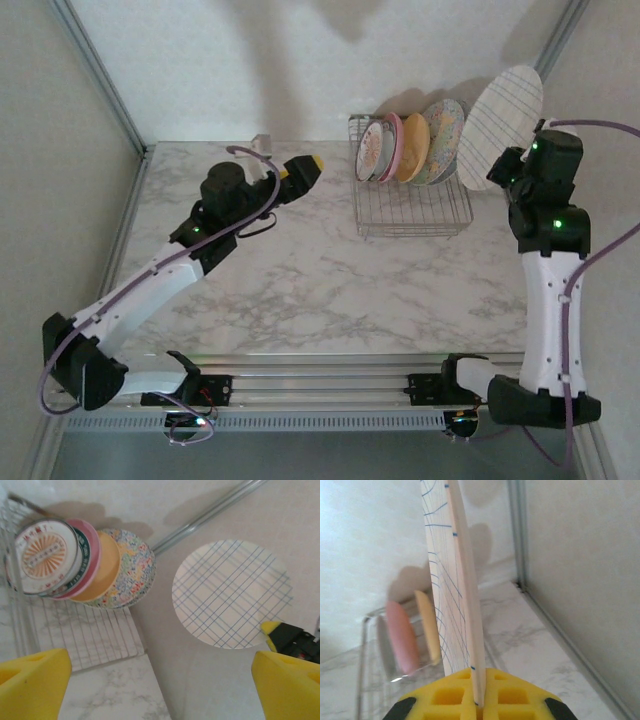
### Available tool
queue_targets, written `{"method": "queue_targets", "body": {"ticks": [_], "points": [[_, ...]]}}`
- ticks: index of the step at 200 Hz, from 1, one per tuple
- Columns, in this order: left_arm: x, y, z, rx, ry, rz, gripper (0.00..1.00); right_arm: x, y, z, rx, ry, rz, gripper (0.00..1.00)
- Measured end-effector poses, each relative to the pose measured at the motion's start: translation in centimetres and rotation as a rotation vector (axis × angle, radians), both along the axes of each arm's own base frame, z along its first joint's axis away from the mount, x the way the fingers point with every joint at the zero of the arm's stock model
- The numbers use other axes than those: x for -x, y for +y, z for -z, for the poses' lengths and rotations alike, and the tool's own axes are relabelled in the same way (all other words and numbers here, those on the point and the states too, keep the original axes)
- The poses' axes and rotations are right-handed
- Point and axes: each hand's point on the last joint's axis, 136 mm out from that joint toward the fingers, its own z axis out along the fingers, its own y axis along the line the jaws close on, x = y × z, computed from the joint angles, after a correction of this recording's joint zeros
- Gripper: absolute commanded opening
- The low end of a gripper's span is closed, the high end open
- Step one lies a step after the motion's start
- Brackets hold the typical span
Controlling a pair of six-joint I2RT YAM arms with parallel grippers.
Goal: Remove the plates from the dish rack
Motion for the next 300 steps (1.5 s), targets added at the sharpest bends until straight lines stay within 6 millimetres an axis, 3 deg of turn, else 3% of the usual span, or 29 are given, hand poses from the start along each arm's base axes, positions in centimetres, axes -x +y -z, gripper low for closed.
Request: {"method": "queue_targets", "body": {"ticks": [48,102,171,232,245,277,300], "points": [[-1.3,-4.1,1.2,0.086,0.106,0.086,0.90,2.0,4.9,-1.9,-0.243,-0.075,-0.207,0.00],[-2.3,-6.0,1.8,0.205,0.192,0.135,0.85,1.9,10.1,-1.6,-0.521,-0.036,-0.420,0.00],[-3.1,-7.1,0.9,0.328,0.216,0.174,0.70,2.1,12.6,-1.5,-0.678,0.021,-0.532,0.00],[-3.4,-7.8,0.5,0.367,0.225,0.198,0.59,1.1,14.1,-0.3,-0.741,0.086,-0.578,0.00],[-3.5,-7.9,0.2,0.375,0.222,0.201,0.51,1.1,14.7,0.0,-0.746,0.103,-0.596,0.00],[-3.7,-8.3,-0.3,0.394,0.222,0.215,0.01,0.9,15.7,0.7,-0.749,0.137,-0.612,0.00],[-3.9,-8.0,-1.5,0.428,0.210,0.217,0.00,0.3,15.4,0.9,-0.749,0.135,-0.596,0.00]]}}
